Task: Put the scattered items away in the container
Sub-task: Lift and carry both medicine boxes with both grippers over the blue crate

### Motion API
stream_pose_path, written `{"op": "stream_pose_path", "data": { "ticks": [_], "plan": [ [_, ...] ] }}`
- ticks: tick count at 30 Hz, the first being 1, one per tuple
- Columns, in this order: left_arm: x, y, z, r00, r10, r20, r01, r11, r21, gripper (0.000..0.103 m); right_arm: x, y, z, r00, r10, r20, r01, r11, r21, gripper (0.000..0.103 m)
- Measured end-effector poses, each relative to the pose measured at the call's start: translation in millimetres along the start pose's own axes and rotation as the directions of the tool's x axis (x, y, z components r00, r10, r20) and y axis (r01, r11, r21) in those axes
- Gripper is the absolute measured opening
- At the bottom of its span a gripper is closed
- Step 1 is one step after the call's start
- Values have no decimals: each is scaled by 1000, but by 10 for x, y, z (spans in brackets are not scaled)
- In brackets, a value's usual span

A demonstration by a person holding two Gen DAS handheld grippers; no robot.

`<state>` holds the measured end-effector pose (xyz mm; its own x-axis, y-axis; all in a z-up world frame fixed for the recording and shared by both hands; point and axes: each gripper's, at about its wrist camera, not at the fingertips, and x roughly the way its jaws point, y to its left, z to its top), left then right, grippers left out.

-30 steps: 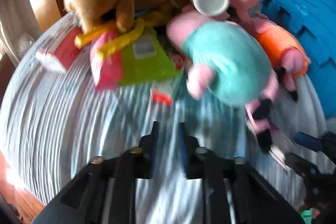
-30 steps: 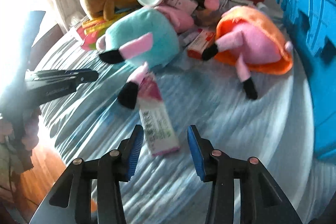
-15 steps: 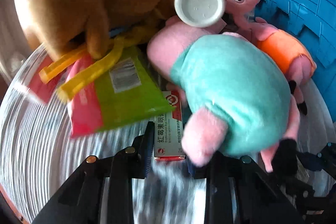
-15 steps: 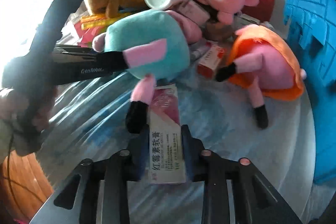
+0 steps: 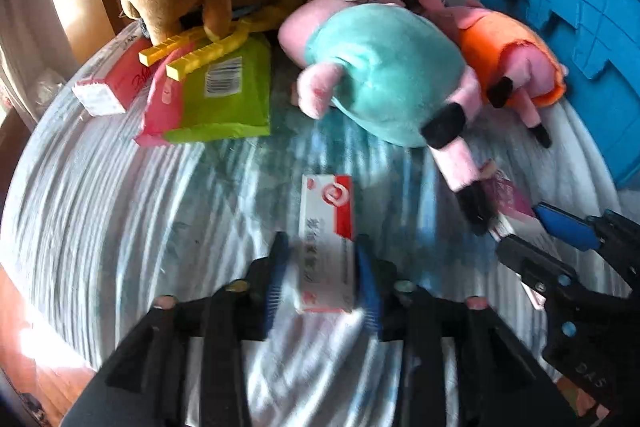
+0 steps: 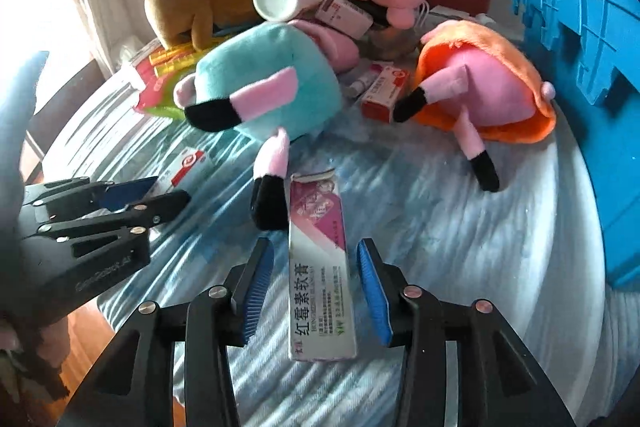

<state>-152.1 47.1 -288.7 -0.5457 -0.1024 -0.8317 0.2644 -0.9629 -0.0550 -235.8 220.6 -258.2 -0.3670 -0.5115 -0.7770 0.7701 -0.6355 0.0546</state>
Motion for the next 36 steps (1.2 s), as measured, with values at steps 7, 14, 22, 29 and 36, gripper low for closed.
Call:
{"op": "stream_pose_path", "data": {
  "ticks": [7,14,22,29,36],
  "plan": [
    [9,74,-76,999,-27,41,29,998,-53,51,52,124,-65,998,-56,14,57,998,-21,44],
    [-124,-80,17,999,-49,25,48,999,14,25,-25,299,110,994,-110,23,111,994,-12,28],
    [-695,-105,598,981,-80,176,77,997,21,25,-709,382,570,976,-159,146,159,987,10,28],
    [-1434,-52,1298,929,-99,357,88,995,48,26,-1415,521,1210,932,-215,292,219,975,19,28],
    [-1993,-274,1917,861,-112,497,83,993,79,25,-2023,338,1886,879,-262,399,262,964,56,28]
  ]
}}
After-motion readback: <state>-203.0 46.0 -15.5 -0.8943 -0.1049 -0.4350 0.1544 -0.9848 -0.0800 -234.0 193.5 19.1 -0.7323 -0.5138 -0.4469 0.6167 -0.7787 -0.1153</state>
